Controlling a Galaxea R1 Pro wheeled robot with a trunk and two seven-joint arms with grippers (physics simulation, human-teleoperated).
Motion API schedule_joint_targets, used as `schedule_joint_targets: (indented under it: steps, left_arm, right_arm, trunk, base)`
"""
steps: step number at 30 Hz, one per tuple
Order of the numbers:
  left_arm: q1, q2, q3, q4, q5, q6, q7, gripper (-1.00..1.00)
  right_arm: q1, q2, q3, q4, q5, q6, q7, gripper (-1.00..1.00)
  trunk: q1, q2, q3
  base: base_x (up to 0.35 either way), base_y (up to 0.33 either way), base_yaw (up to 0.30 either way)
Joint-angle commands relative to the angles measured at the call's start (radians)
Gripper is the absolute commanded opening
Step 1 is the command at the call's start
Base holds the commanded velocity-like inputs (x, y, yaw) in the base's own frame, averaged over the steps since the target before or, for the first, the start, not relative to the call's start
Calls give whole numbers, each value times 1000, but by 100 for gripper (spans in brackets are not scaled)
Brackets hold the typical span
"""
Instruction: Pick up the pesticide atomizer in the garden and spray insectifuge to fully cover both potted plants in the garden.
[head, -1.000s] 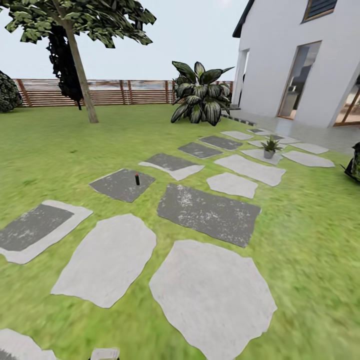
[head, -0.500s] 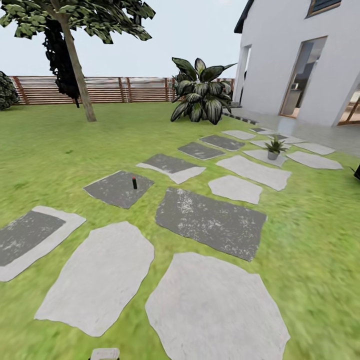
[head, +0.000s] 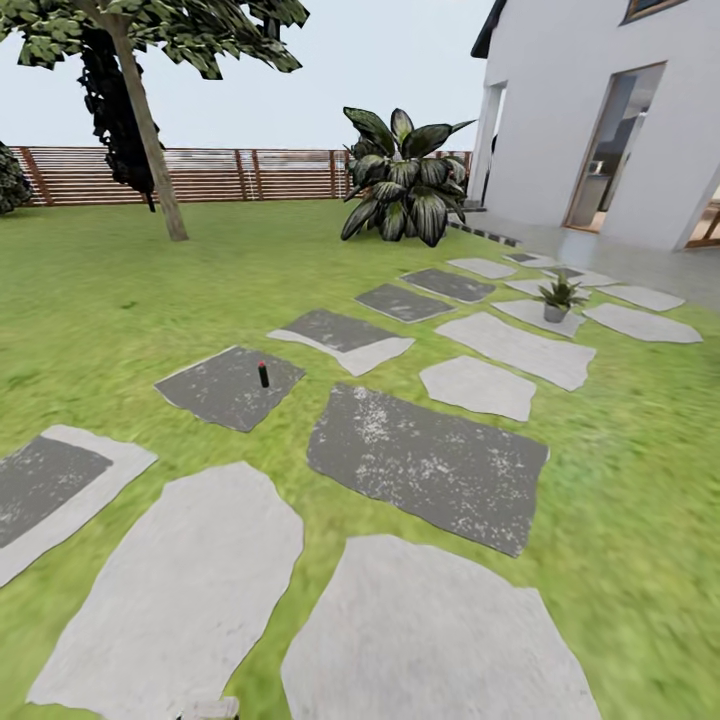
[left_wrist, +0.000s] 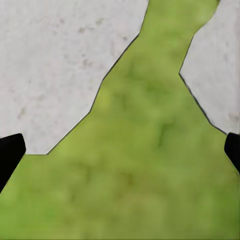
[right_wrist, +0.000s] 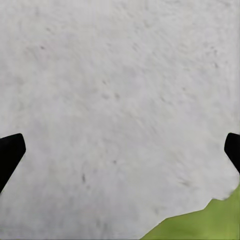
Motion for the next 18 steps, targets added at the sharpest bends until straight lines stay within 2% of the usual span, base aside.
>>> schedule_joint_targets:
  steps: [1,18]
  left_arm:
    - [0,0,1,1,-1,-3,0,100]
    - [0,0,1,1,-1,-3,0,100]
  right_arm:
    - [0,0,1,1,1,-3,0,100]
    - [0,0,1,0,1,-3,0,100]
  trunk:
    - [0,0,-1]
    - [0,0,-1]
  base:
    - [337,0,0]
    - [337,0,0]
